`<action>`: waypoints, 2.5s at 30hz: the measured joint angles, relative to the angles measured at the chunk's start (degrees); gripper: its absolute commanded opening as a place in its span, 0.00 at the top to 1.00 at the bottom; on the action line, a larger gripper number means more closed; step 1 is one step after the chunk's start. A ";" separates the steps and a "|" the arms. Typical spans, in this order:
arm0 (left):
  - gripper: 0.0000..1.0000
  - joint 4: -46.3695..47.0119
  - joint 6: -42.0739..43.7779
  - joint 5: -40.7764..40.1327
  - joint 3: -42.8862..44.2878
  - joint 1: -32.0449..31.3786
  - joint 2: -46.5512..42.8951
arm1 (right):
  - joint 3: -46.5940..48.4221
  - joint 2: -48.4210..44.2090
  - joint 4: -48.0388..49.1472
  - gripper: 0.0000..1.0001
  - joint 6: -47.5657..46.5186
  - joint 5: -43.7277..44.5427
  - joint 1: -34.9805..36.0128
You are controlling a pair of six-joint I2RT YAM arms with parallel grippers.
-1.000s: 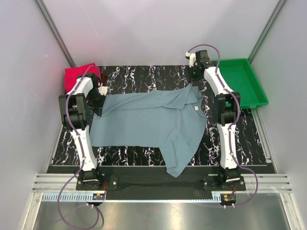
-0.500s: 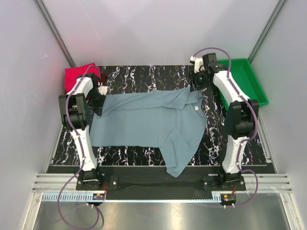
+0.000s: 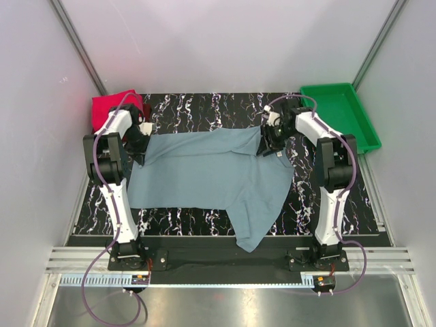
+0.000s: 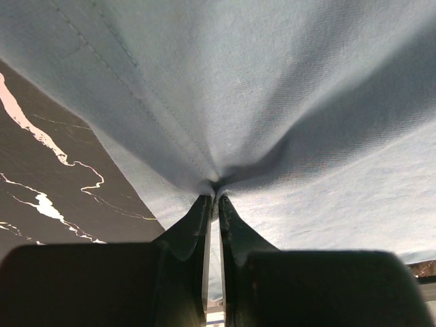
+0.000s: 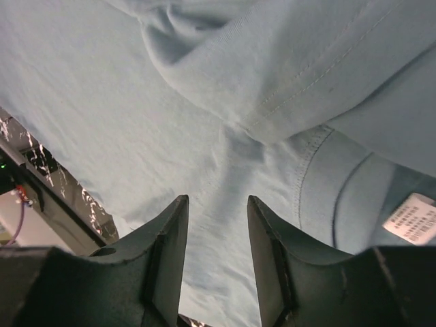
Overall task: Fold and stack the t-shirts
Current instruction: Fold the tshirt
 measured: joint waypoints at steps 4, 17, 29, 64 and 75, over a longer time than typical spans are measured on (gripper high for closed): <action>0.90 0.00 -0.04 -0.02 0.00 0.00 0.00 | -0.66 1.64 -0.26 0.54 1.36 -1.97 0.02; 0.91 0.20 -0.15 -0.09 -0.35 0.00 -0.22 | 1.49 5.64 1.68 0.53 2.69 -0.37 0.07; 0.91 0.42 -0.17 -0.35 -0.63 -0.02 -0.37 | 2.67 7.98 4.46 0.54 4.22 2.71 0.07; 0.91 0.79 -0.17 -0.96 0.07 -1.20 -0.48 | -7.02 -9.29 5.51 1.00 6.45 -2.51 0.90; 0.91 0.83 -0.17 -0.87 0.13 -1.20 -0.48 | -10.67 -9.22 3.96 0.85 9.97 -6.93 5.42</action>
